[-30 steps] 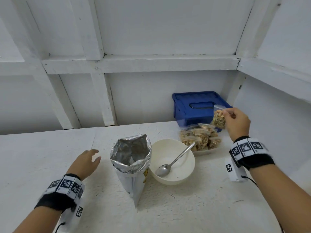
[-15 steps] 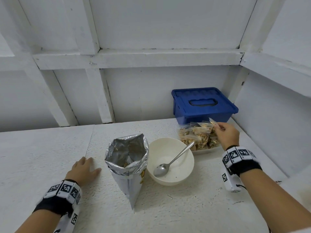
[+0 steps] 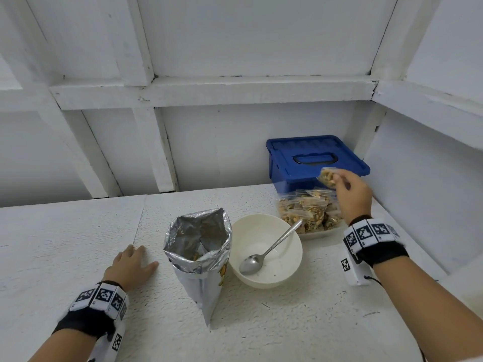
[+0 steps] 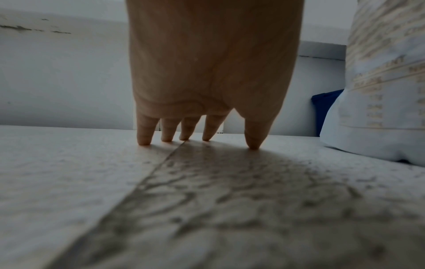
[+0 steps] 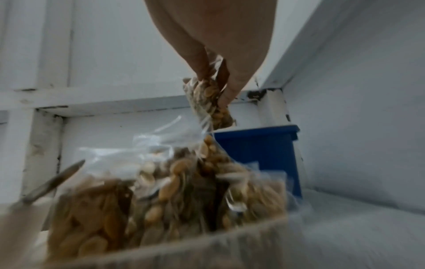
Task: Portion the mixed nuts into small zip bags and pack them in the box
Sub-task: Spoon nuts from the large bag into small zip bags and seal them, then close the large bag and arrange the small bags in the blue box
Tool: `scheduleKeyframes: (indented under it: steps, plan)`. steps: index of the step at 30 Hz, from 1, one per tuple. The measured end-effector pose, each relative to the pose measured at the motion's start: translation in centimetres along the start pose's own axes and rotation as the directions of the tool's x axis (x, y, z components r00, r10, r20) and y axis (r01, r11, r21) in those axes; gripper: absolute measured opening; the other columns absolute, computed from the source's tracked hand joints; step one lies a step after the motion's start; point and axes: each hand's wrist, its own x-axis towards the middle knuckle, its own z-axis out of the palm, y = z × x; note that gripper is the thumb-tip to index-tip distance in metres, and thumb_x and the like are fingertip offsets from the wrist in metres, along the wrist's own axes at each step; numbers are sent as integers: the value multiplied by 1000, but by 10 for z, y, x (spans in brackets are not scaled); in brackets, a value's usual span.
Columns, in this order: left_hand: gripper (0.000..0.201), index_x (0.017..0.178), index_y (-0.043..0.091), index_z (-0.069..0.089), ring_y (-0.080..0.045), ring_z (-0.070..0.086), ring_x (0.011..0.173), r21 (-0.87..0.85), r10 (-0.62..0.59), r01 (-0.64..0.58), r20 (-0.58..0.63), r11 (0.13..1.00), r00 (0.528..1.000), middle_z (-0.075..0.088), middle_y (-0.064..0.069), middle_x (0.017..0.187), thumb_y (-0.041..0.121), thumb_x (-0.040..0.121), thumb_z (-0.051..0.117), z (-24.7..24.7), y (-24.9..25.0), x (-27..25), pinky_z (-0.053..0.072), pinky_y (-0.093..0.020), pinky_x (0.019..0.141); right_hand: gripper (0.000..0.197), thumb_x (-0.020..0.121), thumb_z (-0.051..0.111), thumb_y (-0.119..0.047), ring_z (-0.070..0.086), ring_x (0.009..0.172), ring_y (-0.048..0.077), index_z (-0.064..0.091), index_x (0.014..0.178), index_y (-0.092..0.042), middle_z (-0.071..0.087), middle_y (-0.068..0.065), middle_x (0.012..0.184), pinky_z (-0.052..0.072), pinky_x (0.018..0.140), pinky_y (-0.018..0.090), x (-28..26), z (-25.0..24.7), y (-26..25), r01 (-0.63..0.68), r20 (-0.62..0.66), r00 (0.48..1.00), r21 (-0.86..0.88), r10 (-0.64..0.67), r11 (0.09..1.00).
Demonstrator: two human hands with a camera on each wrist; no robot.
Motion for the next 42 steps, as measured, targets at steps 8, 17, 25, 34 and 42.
scheduleKeyframes:
  steps: [8,17,25,34,42]
  plan:
    - [61,142,21,26,-31,15,141,0,8,-8,3,1000,1000,13,-9,155,50,92,43,-3,1,-3,24,-48,111,17,91,54,-11,59,83,15,68,100,-16,64,-3,94,45,76,23,-1,28,-22,162,524,850,-162,-55,973]
    - [63,144,22,23,-30,13,142,10,-1,1,4,1000,1000,10,-7,156,51,92,42,-5,3,-6,23,-47,111,22,89,50,-14,59,69,18,68,94,-23,65,-3,85,47,67,28,-4,28,-23,204,684,725,-327,82,923]
    - [62,144,21,23,-30,13,142,15,9,-9,8,1000,1000,10,-7,156,50,92,42,-7,4,-7,23,-47,111,24,89,53,-16,56,88,9,63,109,-25,65,-4,104,44,82,23,-7,29,-22,176,713,692,-317,112,932]
    - [57,142,24,30,-32,19,140,-16,22,-22,35,1000,999,16,-9,154,47,93,44,-10,-3,-4,25,-48,112,25,88,55,-9,53,101,8,64,111,-15,62,1,115,39,91,21,-23,18,-70,263,598,787,-97,-156,960]
    - [45,134,16,46,-24,40,129,-199,167,-187,-112,962,980,43,-8,141,36,95,47,-20,10,-23,32,-38,108,33,84,61,-41,50,103,-2,65,111,-22,65,-9,111,36,92,15,-91,31,-152,536,760,393,267,-517,801]
